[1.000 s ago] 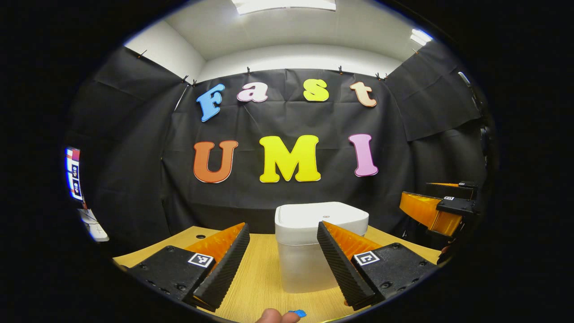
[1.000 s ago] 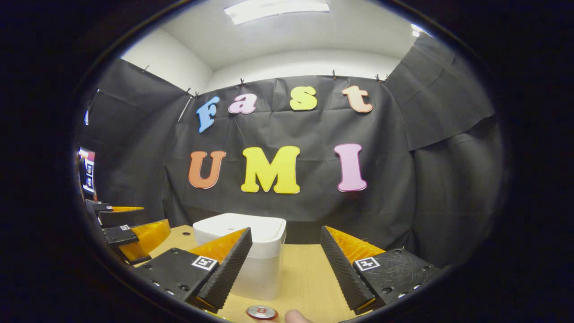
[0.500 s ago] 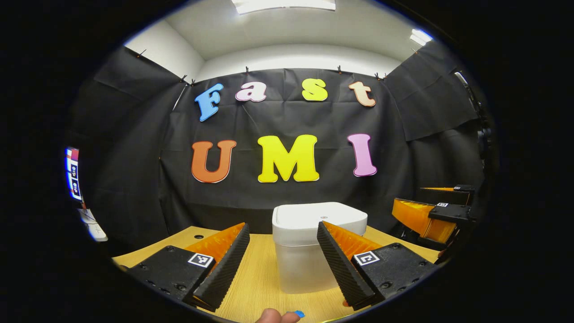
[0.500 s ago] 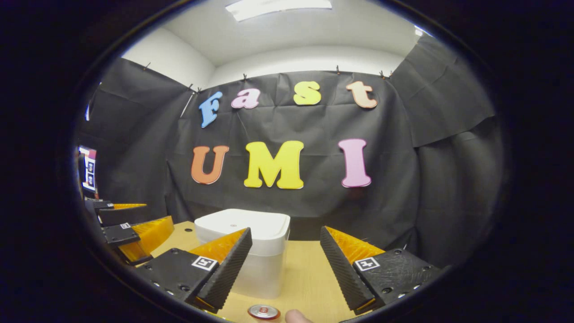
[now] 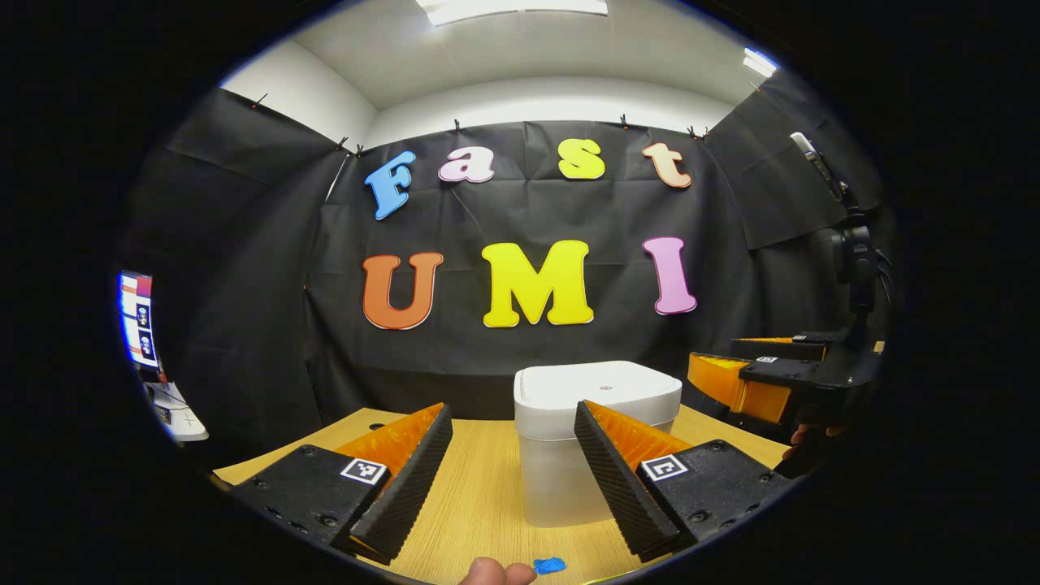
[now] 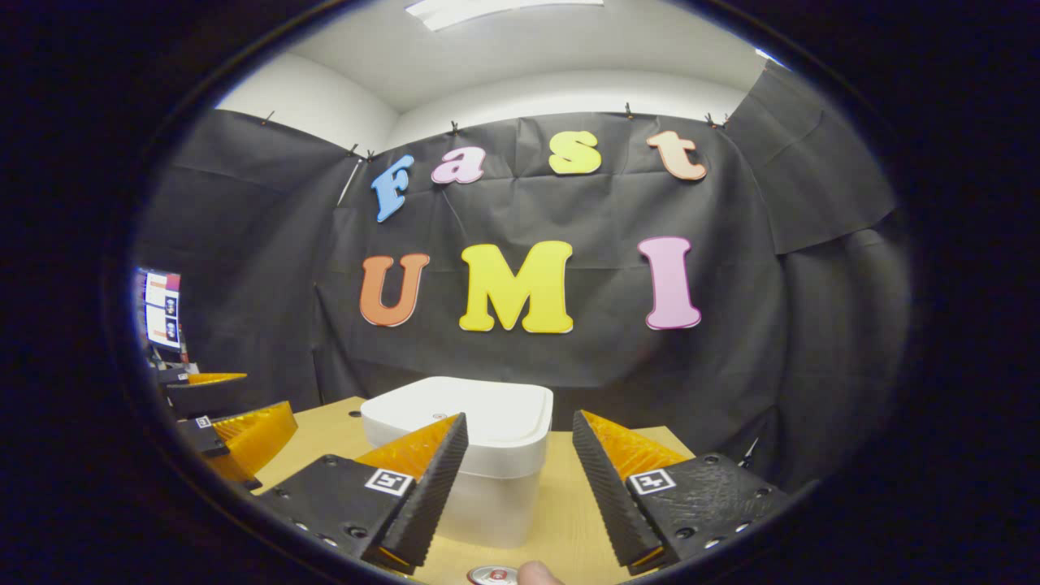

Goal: Press the lid of the desktop garbage bin to open it, pick up the crumpled paper on the desktop and throw it into the bin, then pick up the pop can on the desktop and drop it into the bin, and finally close the garbage bin lid.

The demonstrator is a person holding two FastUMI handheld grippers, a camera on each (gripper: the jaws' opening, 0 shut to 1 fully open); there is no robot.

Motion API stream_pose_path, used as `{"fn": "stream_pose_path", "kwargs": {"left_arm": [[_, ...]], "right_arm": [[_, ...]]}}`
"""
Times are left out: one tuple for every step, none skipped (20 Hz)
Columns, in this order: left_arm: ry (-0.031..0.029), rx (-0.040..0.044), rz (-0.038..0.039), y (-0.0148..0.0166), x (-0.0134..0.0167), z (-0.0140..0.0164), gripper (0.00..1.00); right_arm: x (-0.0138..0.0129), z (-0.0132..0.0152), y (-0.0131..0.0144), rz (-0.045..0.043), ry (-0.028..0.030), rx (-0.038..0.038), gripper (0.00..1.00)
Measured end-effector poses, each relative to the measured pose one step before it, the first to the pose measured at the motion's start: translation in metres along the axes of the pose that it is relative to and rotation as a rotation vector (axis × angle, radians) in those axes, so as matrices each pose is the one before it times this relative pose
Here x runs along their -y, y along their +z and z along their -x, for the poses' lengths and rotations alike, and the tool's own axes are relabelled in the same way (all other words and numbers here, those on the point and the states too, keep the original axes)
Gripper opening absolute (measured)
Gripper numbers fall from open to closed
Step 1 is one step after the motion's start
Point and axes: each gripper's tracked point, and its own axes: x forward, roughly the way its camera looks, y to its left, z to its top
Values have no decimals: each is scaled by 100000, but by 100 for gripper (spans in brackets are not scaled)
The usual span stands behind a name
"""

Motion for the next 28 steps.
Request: {"fn": "stream_pose_path", "kwargs": {"left_arm": [[183,-340,467,-197,-251,63,98],[378,-334,266,-251,-287,34,98],[664,-489,174,-199,-389,-5,97],[386,-462,219,-137,-332,-99,98],[321,-506,154,-239,-301,-92,98],[596,-539,132,-251,-357,121,98],[399,-44,229,-23,-253,-5,98],[182,-37,260,46,-113,-43,98],[192,-9,165,-116,-142,-22,98],[136,-233,144,-148,-139,-36,98],[83,-512,107,-174,-45,17,98],[-154,-361,21,-237,18,140,98],[-146,-293,-208,-111,35,63,98],[-16,6,-273,-19,-124,78,98],[261,187,-186,-16,-194,55,98],[205,286,109,57,-159,65,98],[-80,32,405,-58,-54,4,98],[-408,-366,342,-189,68,24,98],[-268,-456,-116,-163,40,41,98],[124,-303,-353,-146,-191,-78,98],[241,-136,-438,-101,-154,-84,98],[145,-329,0,-130,-103,-63,98],[-257,-284,340,-281,-30,-46,98],[-21,-205,409,-186,-98,-20,98],[176,-501,598,-240,-125,-77,98],[65,-537,906,-280,59,-119,98],[-165,-117,1184,-187,14,-43,98],[-196,-381,959,-286,29,48,98]], "right_arm": [[-23,-551,16,592,-673,-410,72],[70,-600,-30,208,-1273,-410,66],[-362,-497,20,-436,800,-344,48],[-643,-668,-145,-511,898,-836,44],[15,-303,-116,-162,5,-902,30],[-399,-343,-73,107,1100,-871,23],[-526,-263,-156,810,1209,-880,16],[-565,-179,-87,1225,1720,-344,15],[-654,-279,25,1252,534,-724,15],[-460,-90,-48,1052,1619,632,8],[295,-350,-167,1291,59,-222,0],[22,-371,147,530,-114,251,0],[-185,-470,166,164,-432,328,0],[-73,-551,51,298,-342,108,0],[-45,-530,-95,290,-462,-624,0],[-93,-539,-212,101,91,-1078,0],[-147,-440,-401,-122,221,-1367,0],[-159,-490,-315,-474,684,-1226,0],[-100,-421,-223,593,398,-930,0],[26,-329,-344,-202,667,-1432,0],[22,-70,-224,-1491,765,-613,0],[56,-76,-63,-2070,641,-241,0],[6,-129,-522,-1997,674,-2169,0],[-42,198,-685,-102,600,-3495,0],[-92,168,276,3752,-142,250,0],[87,153,148,2958,-721,-49,0],[129,-212,-396,322,-870,-466,1],[-40,75,76,-372,-193,821,0]]}}
